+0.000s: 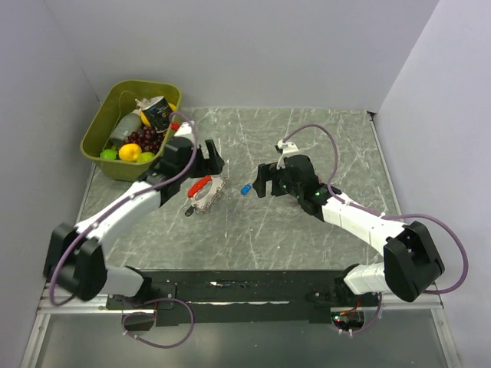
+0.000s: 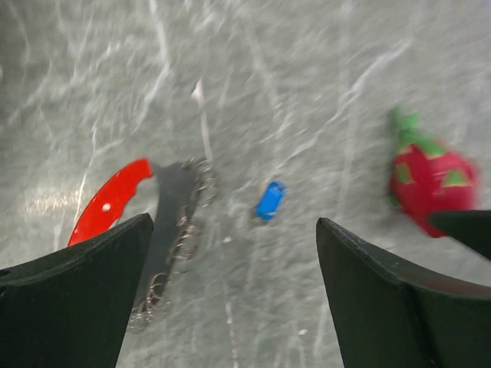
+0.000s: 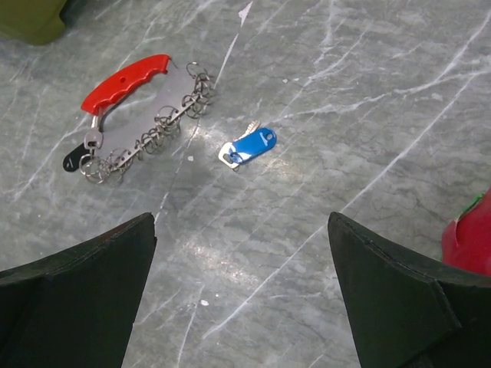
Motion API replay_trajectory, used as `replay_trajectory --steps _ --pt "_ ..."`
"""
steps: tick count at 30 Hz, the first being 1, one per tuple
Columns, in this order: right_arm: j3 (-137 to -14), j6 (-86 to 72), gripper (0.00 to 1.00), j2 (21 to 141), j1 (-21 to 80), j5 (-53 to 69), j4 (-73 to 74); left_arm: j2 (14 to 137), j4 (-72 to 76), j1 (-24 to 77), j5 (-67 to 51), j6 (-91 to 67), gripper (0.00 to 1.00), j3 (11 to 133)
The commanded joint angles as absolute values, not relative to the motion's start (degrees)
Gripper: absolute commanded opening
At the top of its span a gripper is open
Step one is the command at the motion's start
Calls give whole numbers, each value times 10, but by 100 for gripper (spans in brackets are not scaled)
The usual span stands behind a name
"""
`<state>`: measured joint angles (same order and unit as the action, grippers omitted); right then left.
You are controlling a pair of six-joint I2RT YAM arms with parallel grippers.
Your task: Put the keys on the keyring
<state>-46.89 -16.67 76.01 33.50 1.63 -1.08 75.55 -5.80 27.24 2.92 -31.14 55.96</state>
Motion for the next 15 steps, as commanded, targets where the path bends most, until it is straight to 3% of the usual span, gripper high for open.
replay_trajectory --steps 1,7,15 --pt "-499 -167 100 748 330 2 -3 839 -129 276 54 -299 93 604" --pt "-488 -172 100 737 330 14 8 953 -158 276 98 -295 94 642" --pt "-474 -178 100 739 329 20 3 1033 -98 277 27 -278 93 627"
